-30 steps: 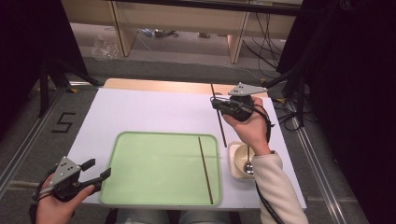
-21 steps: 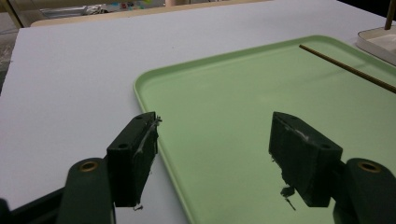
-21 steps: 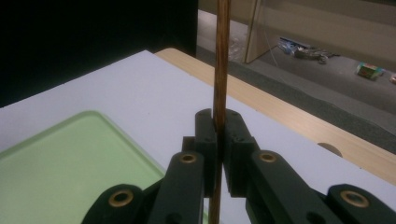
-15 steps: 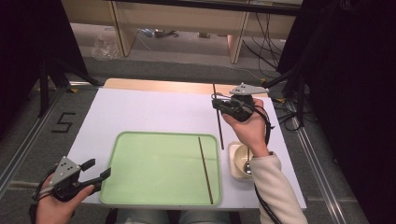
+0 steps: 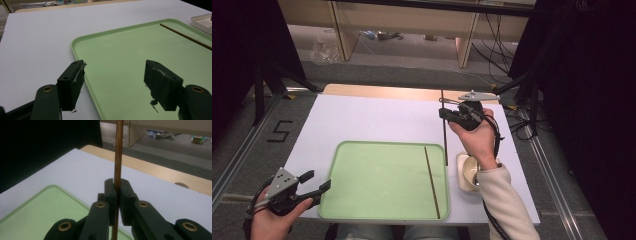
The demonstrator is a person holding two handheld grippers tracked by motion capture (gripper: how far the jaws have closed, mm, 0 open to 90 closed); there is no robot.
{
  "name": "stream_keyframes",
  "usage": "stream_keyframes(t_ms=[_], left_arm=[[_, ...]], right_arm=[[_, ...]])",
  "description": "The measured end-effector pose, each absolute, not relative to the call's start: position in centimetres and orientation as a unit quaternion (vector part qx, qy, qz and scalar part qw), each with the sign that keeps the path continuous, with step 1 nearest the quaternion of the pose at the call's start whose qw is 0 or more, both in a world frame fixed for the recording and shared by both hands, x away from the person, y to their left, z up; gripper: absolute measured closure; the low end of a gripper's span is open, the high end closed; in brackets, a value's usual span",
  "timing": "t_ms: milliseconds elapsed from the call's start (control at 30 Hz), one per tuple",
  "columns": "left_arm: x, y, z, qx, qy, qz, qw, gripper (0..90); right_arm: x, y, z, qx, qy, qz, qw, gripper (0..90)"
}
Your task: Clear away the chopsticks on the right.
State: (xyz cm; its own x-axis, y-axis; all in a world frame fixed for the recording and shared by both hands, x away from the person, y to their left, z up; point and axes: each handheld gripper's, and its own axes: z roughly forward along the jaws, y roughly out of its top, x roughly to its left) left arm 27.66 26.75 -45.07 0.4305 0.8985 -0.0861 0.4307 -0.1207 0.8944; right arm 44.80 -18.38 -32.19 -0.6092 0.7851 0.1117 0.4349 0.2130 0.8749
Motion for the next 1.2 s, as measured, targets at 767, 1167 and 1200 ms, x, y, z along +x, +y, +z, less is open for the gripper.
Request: stream_keyframes(t_ms=[767, 1167, 1200], left_arm=[[27.7, 26.8, -45.1, 0.704, 0.473, 0.249, 0.468, 32.5], [27.7, 26.8, -45.1, 0.704, 0.471, 0.250, 0.468, 32.5], [27.7, 26.8, -45.1, 0.705, 0.471, 0.250, 0.468, 32.5]], right_arm=[[45.5, -18.3, -34.1, 0.516, 0.739, 0.425, 0.082, 86.7], [45.8, -17.9, -35.2, 0.538, 0.753, 0.373, 0.069, 86.7], [45.9, -17.9, -35.2, 0.540, 0.753, 0.369, 0.071, 86.7]])
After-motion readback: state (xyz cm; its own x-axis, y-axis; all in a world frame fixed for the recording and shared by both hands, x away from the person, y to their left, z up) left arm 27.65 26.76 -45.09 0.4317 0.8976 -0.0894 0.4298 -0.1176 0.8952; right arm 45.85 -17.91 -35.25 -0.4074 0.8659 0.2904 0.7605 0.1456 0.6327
